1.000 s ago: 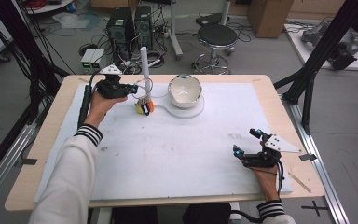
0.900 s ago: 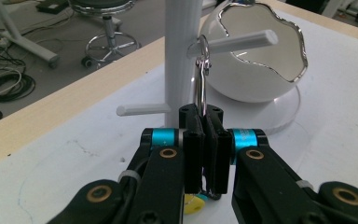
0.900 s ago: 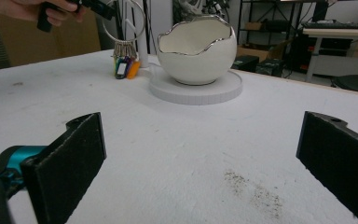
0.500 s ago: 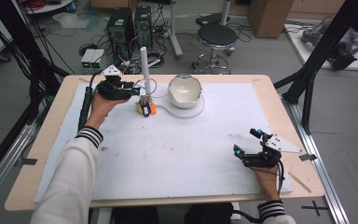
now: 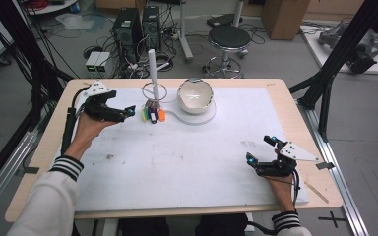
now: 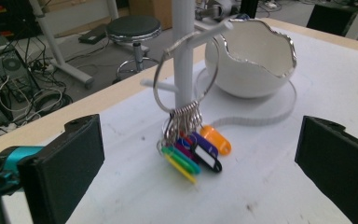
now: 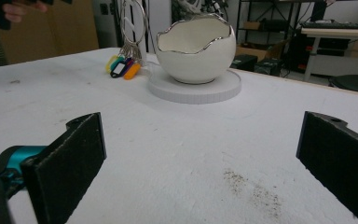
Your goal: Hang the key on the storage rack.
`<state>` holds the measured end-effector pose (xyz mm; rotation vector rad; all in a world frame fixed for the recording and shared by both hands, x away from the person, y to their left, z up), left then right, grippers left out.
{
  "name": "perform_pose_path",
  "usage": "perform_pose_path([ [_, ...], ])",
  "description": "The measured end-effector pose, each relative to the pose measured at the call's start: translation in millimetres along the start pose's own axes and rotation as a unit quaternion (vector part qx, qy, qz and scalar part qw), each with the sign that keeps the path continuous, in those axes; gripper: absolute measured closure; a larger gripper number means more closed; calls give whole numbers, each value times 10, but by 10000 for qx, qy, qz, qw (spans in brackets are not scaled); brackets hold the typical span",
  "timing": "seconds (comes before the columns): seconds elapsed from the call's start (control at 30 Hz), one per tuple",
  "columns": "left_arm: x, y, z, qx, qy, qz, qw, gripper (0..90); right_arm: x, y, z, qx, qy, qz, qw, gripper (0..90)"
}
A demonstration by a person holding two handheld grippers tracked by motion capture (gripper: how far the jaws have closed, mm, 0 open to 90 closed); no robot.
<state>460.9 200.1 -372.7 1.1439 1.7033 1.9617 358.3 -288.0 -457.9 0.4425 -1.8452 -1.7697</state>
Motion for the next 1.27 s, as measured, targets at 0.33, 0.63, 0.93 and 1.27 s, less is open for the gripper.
perform_pose_path([
  [0.33,480,-413,-301,-161,78,-346,9992,17,0,3,-8,-43,-27,-22,10000,8],
  [0.63,693,-900,-532,-200,98,-628,9978,17,5,4,-2,-13,-27,-46,10000,8],
  [0.93,801,-1219,-631,-153,195,-1215,9923,17,6,4,-5,-6,-35,-62,10000,8],
  [1.27,856,-1230,-623,-122,288,-1481,9885,17,7,1,4,35,-34,-49,10000,8],
])
Point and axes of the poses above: each handheld gripper's, and its own axes: x roughly backward along the jaws, y roughly out of its top, z roughly to its left, the point moved 6 cm from there along -x, roughly forward along the jaws, and after that the axes turned 6 degrees about -y, right-handed, at the moved point
